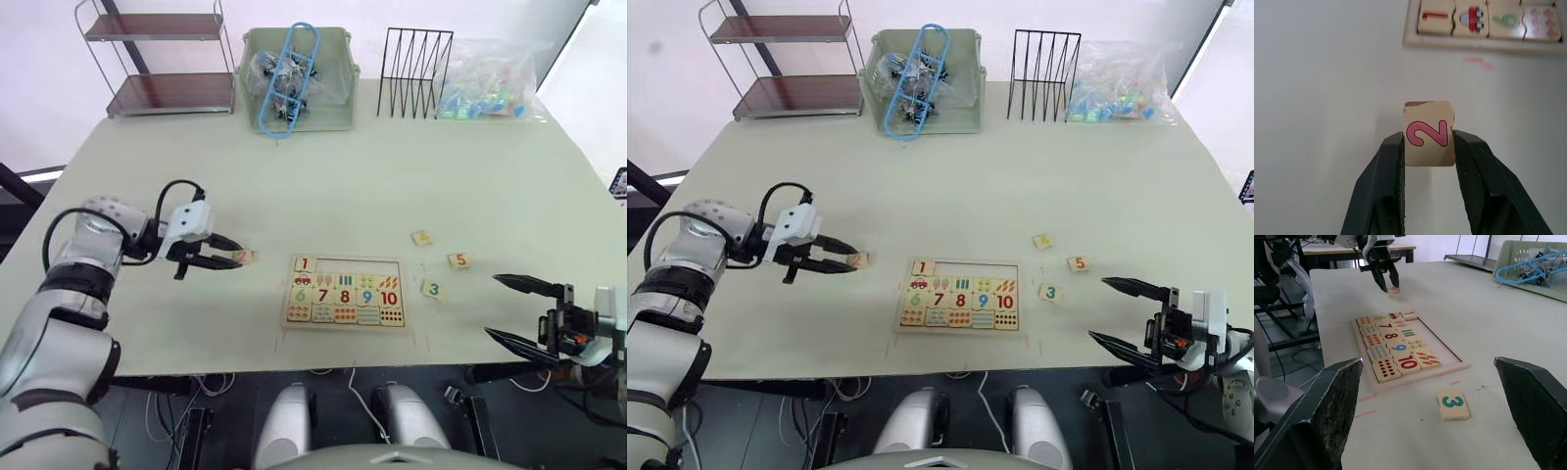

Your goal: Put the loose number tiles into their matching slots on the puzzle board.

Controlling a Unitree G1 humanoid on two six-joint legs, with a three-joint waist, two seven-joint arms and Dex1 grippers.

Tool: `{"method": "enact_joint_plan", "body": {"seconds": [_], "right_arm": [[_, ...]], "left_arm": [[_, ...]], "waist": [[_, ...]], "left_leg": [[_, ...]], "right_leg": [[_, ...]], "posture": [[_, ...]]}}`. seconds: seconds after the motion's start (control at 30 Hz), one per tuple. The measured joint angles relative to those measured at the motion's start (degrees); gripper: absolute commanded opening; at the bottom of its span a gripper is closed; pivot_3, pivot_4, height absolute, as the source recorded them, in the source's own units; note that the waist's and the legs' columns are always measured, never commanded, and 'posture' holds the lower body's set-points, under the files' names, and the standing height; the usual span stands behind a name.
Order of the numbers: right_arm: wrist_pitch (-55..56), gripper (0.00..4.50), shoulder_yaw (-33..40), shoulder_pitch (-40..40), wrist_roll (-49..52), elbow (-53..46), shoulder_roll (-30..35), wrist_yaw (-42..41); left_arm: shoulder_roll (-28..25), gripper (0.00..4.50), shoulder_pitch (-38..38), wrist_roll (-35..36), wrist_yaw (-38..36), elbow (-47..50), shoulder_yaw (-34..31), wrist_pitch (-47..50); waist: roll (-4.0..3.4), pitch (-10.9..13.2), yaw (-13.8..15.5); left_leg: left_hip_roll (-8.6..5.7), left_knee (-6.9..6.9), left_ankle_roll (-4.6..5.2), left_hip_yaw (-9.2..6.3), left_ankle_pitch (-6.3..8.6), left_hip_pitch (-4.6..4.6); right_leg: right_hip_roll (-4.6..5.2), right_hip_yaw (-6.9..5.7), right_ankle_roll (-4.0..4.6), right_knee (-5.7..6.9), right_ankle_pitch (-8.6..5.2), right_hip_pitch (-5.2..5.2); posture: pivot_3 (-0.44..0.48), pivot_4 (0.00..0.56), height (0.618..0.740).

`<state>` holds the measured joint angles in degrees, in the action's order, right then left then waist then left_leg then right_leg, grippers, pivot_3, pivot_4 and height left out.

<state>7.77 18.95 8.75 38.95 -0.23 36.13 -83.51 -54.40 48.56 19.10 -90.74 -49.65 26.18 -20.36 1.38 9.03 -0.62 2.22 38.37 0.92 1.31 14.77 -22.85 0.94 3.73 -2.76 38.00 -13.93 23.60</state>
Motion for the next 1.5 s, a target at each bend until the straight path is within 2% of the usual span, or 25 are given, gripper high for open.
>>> {"method": "enact_joint_plan", "body": {"seconds": [0.1, 0.3, 0.5, 0.67, 0.73, 0.83, 1.23, 1.37, 1.5], "right_arm": [[0.0, 4.5, 0.0, 1.2, 0.0, -0.1, -0.2, 0.3], [0.0, 4.5, 0.1, 2.6, 0.0, -1.7, -0.8, 1.2], [0.0, 4.5, 0.1, 4.4, 0.0, -3.5, -1.3, 2.3], [0.0, 4.5, 0.1, 5.1, 0.0, -3.9, -1.7, 3.2], [0.1, 4.5, 0.2, 5.5, 0.0, -4.2, -1.8, 3.5], [0.4, 4.5, 0.2, 5.9, 0.0, -4.3, -2.2, 4.0], [1.4, 4.5, 0.0, 6.9, -0.2, -6.1, -3.5, 5.5], [1.9, 4.5, 0.1, 8.1, -0.3, -6.7, -4.0, 6.1], [2.6, 4.5, 0.1, 8.5, -0.4, -7.5, -4.2, 6.5]], "left_arm": [[-1.5, 0.99, 0.7, 0.2, 0.0, 4.7, 3.3, 2.4], [-1.5, 0.99, 3.4, 1.1, 0.0, 12.9, 4.4, 7.6], [3.5, 0.99, 4.8, -2.3, 0.0, 15.3, 0.4, 12.6], [5.7, 0.99, 6.3, -3.5, 0.0, 21.2, -1.3, 22.0], [6.8, 0.99, 7.6, -6.9, 1.5, 22.8, -1.3, 24.4], [9.0, 0.99, 8.6, -11.8, 2.5, 24.7, -0.8, 26.8], [14.2, 0.99, 11.1, -20.0, 0.4, 30.0, 3.3, 36.1], [17.3, 0.99, 12.8, -21.8, 0.4, 32.7, 5.1, 47.6], [18.9, 0.99, 13.1, -23.0, 0.7, 37.7, 7.3, 53.8]], "waist": [[0.0, 0.0, 0.0], [-0.01, 0.0, 0.0], [-0.01, 0.0, 0.0], [-0.01, 0.0, -0.1], [0.0, 0.0, -0.1], [0.0, 0.0, 0.0], [-0.01, 0.0, -0.1], [-0.01, 0.0, 0.1], [-0.01, 0.0, -0.2]], "left_leg": [[0.01, -0.01, 0.0, -0.03, 0.0, -0.01], [0.0, 0.01, 0.0, -0.01, 0.0, 0.0], [0.0, 0.01, 0.0, -0.01, 0.0, -0.01], [0.0, 0.01, 0.0, -0.02, 0.0, -0.01], [-0.01, 0.01, 0.0, -0.02, 0.0, -0.01], [-0.01, 0.01, 0.0, -0.02, 0.0, -0.01], [-0.01, 0.01, 0.0, -0.03, 0.0, -0.01], [-0.04, 0.04, 0.0, -0.05, 0.0, -0.05], [-0.03, 0.03, 0.0, -0.05, 0.0, -0.03]], "right_leg": [[-0.02, -0.01, 0.01, 0.01, -0.01, 0.01], [-0.02, 0.0, 0.0, 0.0, -0.01, 0.0], [-0.02, 0.0, 0.0, -0.01, -0.01, 0.0], [-0.03, 0.0, -0.02, 0.0, -0.02, 0.0], [-0.03, 0.0, -0.03, 0.0, -0.02, 0.0], [-0.03, 0.01, -0.02, -0.01, -0.02, 0.0], [-0.05, 0.02, -0.01, -0.01, -0.02, 0.0], [-0.02, 0.01, -0.18, -0.02, -0.11, 0.0], [-0.04, 0.02, -0.17, -0.01, -0.11, 0.0]], "posture": [[0.0, 0.15, 0.74], [0.0, 0.15, 0.74], [0.0, 0.15, 0.74], [0.0, 0.15, 0.74], [0.0, 0.15, 0.74], [0.0, 0.15, 0.74], [0.0, 0.15, 0.74], [0.0, 0.15, 0.74], [0.0, 0.15, 0.74]]}}
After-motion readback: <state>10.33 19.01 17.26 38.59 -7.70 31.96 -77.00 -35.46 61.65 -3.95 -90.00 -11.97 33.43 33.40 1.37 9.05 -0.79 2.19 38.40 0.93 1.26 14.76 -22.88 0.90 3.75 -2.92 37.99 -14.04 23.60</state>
